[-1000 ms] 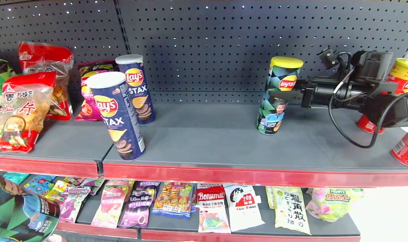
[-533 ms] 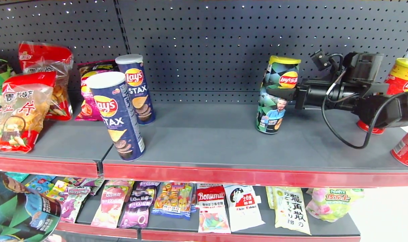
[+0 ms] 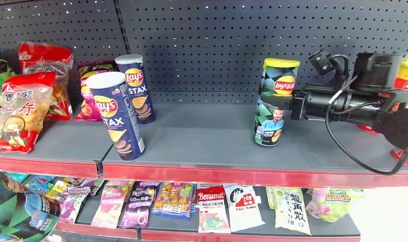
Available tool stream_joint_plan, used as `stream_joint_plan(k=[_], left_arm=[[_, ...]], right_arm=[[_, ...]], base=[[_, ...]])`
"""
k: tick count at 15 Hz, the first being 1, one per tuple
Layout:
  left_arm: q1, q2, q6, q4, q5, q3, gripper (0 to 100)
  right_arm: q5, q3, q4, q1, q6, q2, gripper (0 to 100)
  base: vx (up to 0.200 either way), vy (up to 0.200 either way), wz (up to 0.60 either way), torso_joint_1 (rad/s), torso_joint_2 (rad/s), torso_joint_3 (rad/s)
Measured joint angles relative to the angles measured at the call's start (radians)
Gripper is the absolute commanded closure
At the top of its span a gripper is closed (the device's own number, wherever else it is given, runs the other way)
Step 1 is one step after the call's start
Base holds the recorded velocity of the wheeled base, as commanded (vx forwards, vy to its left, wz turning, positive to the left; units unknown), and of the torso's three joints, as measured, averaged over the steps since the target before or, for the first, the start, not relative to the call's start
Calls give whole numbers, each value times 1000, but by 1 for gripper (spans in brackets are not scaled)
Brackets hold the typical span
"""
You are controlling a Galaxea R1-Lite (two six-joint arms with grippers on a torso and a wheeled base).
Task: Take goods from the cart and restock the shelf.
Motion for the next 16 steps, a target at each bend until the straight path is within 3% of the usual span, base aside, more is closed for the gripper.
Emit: stream_joint_plan(k=[3,7,12,16], left_arm=[[0,0,0,0,0,-1,100],[0,1,0,-1,1,-1,100],[0,3,0,-1,1,-6,100],[0,4,0,-1,1,-7,100]], right_arm=[[-196,90,-31,74,1,-83,100],[-296,209,-204,141,0,-113,100],[-359,314,-299,229,-5,-112,100],[-380,324,-309,257,-6,-96,100]], base=[[0,0,0,0,0,0],[0,0,0,0,0,0],[0,0,0,0,0,0],[0,0,0,0,0,0]])
